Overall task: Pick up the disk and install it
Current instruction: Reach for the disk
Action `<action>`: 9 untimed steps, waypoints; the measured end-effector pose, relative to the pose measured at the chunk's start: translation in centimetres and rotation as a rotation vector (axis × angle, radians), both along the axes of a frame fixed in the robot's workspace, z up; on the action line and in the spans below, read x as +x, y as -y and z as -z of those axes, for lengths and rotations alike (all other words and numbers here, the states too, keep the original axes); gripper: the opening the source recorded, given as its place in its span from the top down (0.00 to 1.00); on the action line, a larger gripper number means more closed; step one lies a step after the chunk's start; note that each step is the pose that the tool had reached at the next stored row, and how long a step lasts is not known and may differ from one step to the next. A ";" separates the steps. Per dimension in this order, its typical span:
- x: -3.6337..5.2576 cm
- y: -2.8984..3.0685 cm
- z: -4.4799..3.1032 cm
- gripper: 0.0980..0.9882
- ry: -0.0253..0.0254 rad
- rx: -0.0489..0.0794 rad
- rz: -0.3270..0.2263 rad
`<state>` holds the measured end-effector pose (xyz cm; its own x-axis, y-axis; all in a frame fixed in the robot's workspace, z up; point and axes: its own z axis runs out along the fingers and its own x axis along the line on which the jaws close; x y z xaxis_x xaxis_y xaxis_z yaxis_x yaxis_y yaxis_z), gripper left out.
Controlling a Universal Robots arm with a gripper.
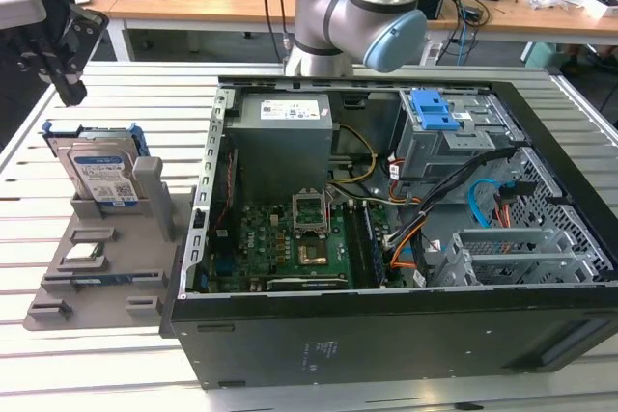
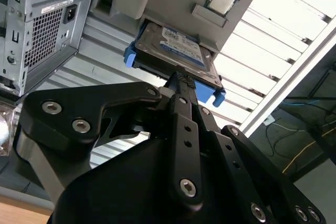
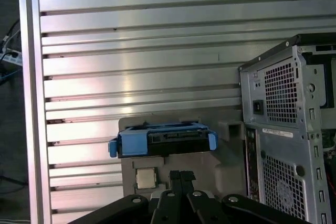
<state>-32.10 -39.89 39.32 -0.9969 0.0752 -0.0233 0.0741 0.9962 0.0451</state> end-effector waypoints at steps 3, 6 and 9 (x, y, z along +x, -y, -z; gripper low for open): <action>-0.80 0.00 0.00 0.99 0.0000 0.000 0.000; -1.65 0.00 0.00 0.99 0.0000 0.000 0.000; -2.33 0.00 0.01 0.99 0.0001 0.000 0.000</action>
<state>-34.43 -39.89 39.31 -0.9969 0.0753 -0.0234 0.0742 0.9962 0.0451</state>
